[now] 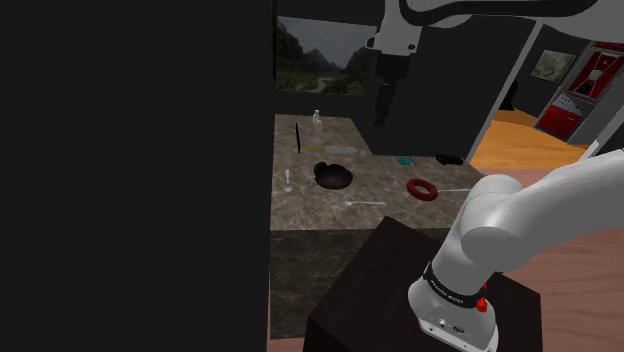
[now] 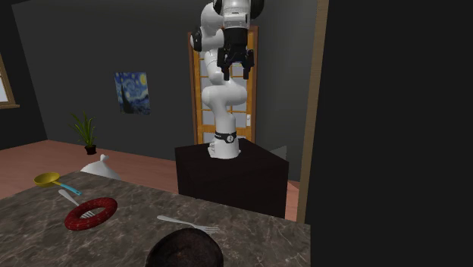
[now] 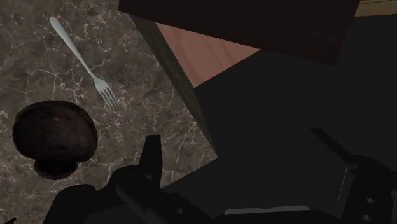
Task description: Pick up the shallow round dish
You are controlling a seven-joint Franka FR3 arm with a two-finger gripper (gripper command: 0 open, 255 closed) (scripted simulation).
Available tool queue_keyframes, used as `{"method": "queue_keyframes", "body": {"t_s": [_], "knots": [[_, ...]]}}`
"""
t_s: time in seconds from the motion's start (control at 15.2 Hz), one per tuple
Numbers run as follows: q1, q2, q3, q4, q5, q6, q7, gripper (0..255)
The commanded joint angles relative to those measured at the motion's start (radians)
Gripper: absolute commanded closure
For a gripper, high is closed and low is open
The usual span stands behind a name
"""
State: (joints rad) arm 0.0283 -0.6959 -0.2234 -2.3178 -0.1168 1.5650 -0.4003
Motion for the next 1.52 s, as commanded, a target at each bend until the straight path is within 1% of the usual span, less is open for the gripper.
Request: {"method": "queue_keyframes", "body": {"t_s": [0.0,0.4,0.59,0.73,0.92,1.12,1.32,1.45], "knots": [[0.007,0.035,-0.052,-0.006,-0.028,0.036,-0.095,0],[0.038,0.19,-0.202,0.019,-0.08,0.153,-0.362,0],[0.06,0.291,-0.274,0.052,-0.082,0.213,-0.5,0],[0.075,0.368,-0.32,0.081,-0.072,0.253,-0.595,0],[0.095,0.496,-0.38,0.135,-0.035,0.308,-0.744,0],[0.104,0.637,-0.425,0.201,0.027,0.355,-0.9,0],[0.092,0.787,-0.443,0.28,0.107,0.389,-1.056,0],[0.069,0.885,-0.437,0.34,0.16,0.403,-1.154,0]]}}
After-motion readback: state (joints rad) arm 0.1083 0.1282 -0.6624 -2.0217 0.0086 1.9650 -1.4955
